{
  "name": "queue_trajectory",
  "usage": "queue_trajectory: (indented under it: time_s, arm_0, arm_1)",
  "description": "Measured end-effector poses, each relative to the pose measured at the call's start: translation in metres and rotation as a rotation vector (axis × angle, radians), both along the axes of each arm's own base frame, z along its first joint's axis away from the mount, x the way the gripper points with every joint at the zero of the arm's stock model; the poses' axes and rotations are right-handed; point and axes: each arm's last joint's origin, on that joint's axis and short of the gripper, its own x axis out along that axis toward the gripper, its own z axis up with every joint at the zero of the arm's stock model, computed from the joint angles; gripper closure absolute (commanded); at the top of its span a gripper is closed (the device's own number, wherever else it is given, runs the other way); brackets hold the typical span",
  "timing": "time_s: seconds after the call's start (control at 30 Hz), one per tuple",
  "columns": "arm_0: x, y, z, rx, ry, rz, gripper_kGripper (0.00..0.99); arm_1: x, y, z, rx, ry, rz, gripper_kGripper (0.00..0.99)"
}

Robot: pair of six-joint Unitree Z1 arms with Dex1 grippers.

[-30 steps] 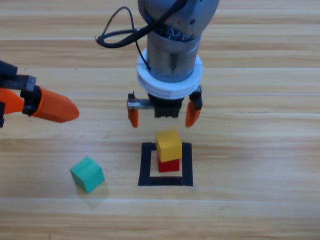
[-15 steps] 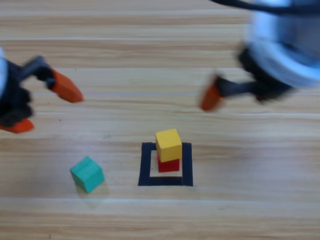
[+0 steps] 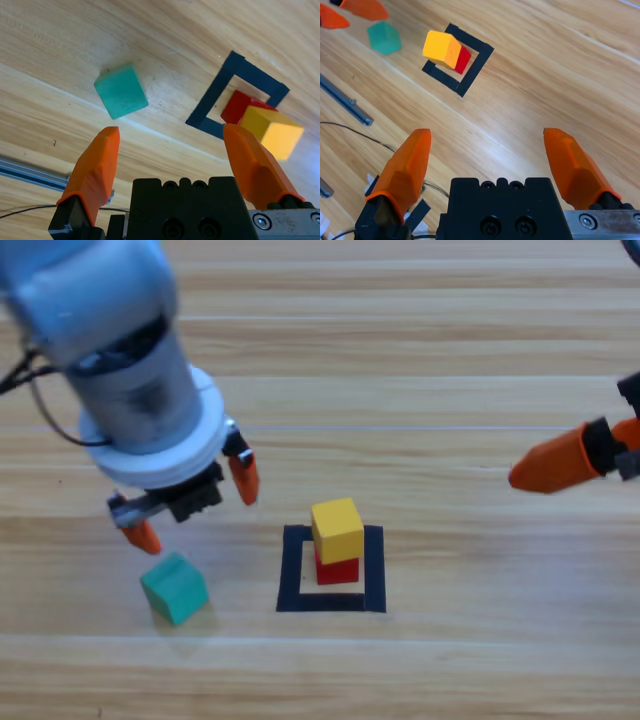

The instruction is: Stack the blocks in the rectangular block: red at the bottom, yellow in the middle, green on top

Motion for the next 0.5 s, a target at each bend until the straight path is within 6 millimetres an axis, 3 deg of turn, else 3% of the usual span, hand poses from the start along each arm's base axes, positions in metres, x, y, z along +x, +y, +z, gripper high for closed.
queue_trajectory:
  time_s: [0.2,0.5]
  arm_0:
    - [0.021,-0.001,-0.025,0.044,0.073,0.05,0.102]
    - [0.028,0.007,-0.03,0.035,0.109,0.156,0.077]
  arm_1:
    - [-0.003,-0.001,-0.006,0.003,0.029,0.031,0.0]
    - [-0.005,-0.003,-0.012,-0.008,0.039,0.032,0.0]
